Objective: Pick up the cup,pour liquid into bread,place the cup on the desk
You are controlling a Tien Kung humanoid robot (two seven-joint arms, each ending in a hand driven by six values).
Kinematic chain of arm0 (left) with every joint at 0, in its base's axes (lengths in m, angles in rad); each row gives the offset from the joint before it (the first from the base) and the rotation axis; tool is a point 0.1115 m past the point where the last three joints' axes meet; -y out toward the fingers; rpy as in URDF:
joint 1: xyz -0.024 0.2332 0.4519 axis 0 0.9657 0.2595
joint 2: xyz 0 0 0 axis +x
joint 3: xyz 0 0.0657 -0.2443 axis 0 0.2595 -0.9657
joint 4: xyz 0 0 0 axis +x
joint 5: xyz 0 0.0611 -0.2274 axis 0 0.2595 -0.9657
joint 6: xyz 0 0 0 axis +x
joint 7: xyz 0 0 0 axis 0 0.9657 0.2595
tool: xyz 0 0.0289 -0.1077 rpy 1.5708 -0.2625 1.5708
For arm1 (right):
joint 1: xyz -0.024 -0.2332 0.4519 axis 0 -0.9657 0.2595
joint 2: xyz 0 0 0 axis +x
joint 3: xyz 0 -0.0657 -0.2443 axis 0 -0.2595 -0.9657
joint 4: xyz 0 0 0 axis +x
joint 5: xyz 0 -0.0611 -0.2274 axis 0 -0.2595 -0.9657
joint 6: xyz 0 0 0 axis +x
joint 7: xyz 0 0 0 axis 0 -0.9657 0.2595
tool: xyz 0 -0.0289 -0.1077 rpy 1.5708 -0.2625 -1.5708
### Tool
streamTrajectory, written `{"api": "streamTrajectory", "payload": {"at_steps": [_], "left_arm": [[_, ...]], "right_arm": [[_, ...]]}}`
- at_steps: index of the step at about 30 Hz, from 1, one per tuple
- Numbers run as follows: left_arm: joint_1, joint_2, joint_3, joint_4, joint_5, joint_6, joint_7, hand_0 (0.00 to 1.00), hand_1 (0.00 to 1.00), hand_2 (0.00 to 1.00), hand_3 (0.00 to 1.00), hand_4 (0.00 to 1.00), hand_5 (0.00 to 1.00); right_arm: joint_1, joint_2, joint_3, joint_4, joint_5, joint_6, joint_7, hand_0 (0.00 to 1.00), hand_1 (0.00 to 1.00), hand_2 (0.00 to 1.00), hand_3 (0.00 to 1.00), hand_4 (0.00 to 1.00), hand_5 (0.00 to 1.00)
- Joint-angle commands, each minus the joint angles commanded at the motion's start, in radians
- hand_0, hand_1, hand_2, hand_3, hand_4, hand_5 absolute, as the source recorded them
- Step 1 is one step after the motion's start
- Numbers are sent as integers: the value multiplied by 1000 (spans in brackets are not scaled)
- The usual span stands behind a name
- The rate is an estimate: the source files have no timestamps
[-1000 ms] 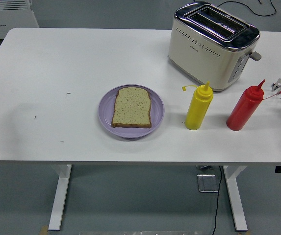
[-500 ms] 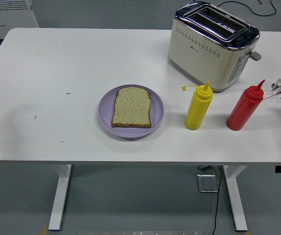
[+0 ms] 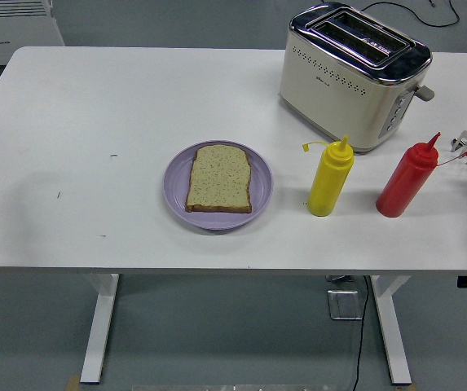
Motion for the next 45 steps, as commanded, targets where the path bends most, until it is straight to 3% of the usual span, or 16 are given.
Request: {"api": "streamTrajectory", "payload": {"at_steps": [45], "left_arm": [[8,0,9,1,10,-3,2,779,732,729,659,517,942]], "right_arm": [[-1,12,-7,-10,5,-5,1,711,645,676,697,583,546]]}}
